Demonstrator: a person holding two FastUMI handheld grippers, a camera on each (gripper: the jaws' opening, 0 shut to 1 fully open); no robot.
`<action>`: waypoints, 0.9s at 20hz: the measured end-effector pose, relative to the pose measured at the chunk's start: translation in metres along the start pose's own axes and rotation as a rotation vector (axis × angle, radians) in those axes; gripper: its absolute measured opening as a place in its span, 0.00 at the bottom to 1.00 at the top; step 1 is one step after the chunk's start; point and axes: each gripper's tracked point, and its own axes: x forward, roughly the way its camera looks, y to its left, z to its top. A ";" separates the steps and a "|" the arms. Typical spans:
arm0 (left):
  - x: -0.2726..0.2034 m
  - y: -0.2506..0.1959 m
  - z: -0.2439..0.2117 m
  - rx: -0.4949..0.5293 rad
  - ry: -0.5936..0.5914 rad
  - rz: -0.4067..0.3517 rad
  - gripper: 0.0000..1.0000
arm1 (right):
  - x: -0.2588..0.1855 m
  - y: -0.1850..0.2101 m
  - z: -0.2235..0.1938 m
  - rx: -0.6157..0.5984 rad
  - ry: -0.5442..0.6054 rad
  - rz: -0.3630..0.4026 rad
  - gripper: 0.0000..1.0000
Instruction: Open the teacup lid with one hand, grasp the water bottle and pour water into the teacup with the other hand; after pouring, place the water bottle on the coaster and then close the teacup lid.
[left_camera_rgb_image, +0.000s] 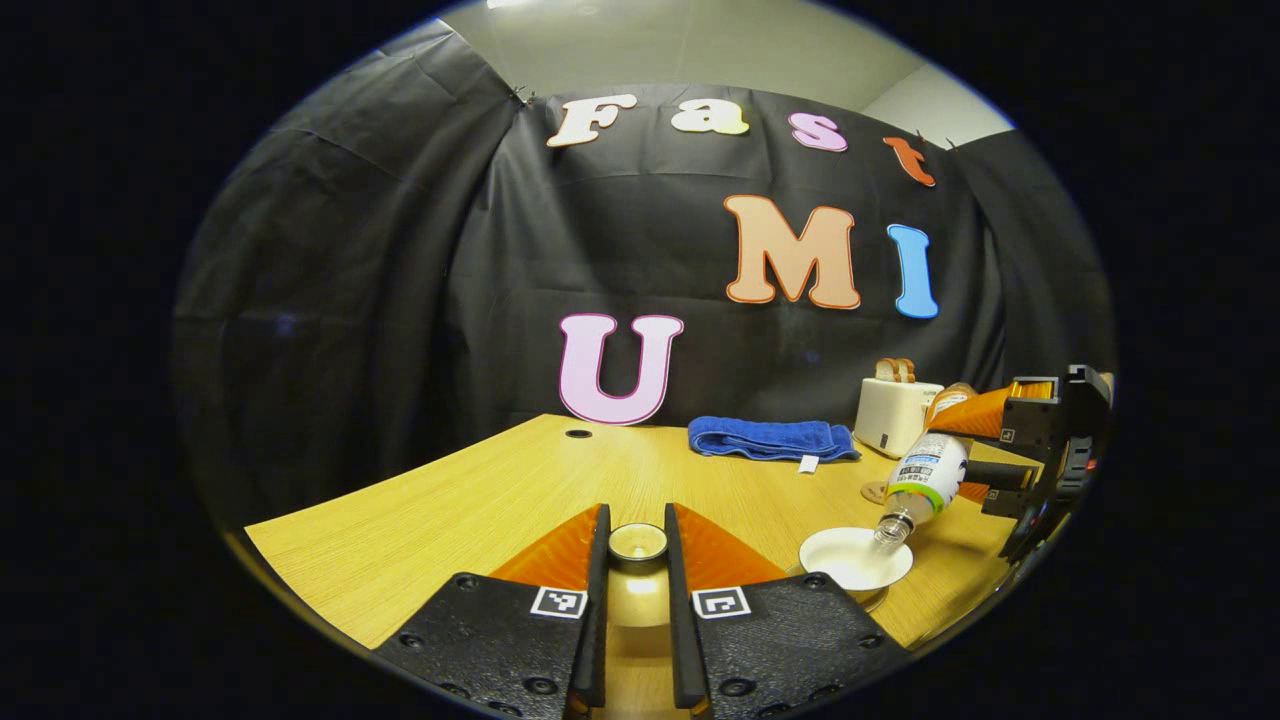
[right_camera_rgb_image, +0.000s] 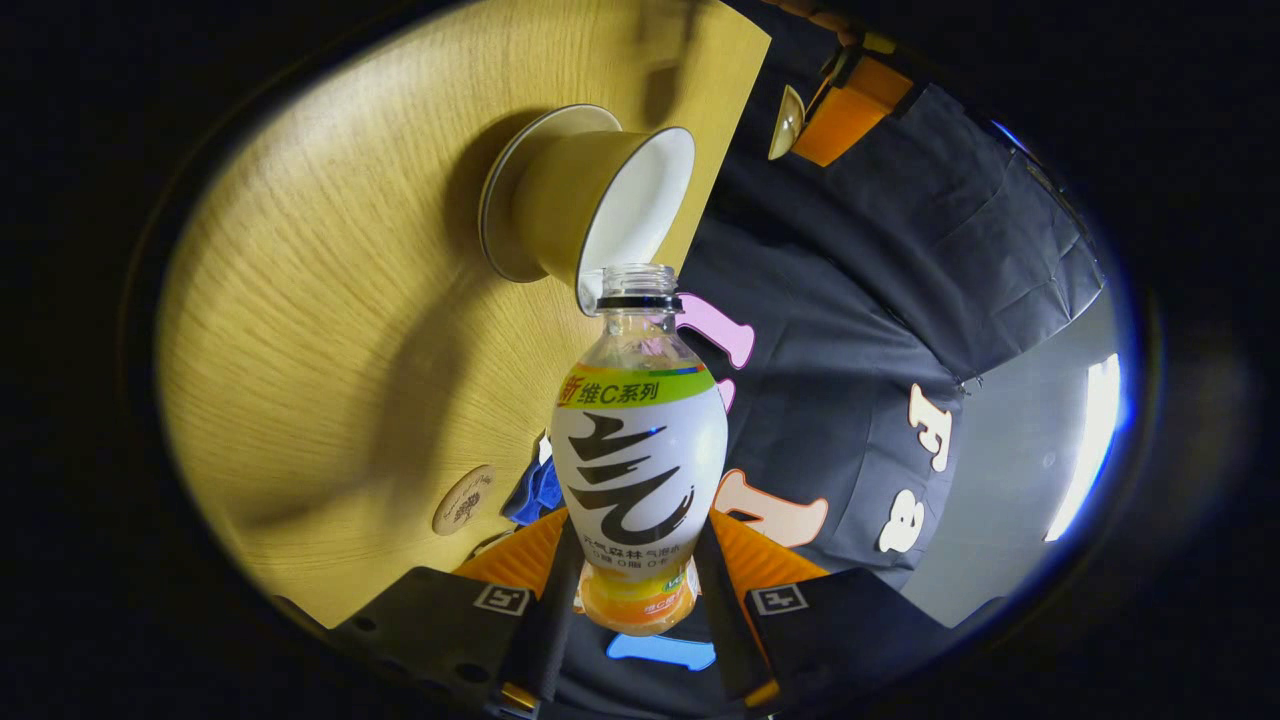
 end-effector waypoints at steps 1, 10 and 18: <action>0.001 -0.001 -0.001 0.001 0.002 0.000 0.23 | 0.000 0.001 0.000 0.003 -0.001 0.007 0.64; 0.004 -0.012 0.004 0.009 0.003 -0.008 0.24 | -0.002 0.022 0.000 0.318 -0.007 0.079 0.65; 0.008 -0.030 0.010 0.016 0.005 -0.036 0.24 | -0.016 0.027 0.024 0.868 -0.038 0.167 0.66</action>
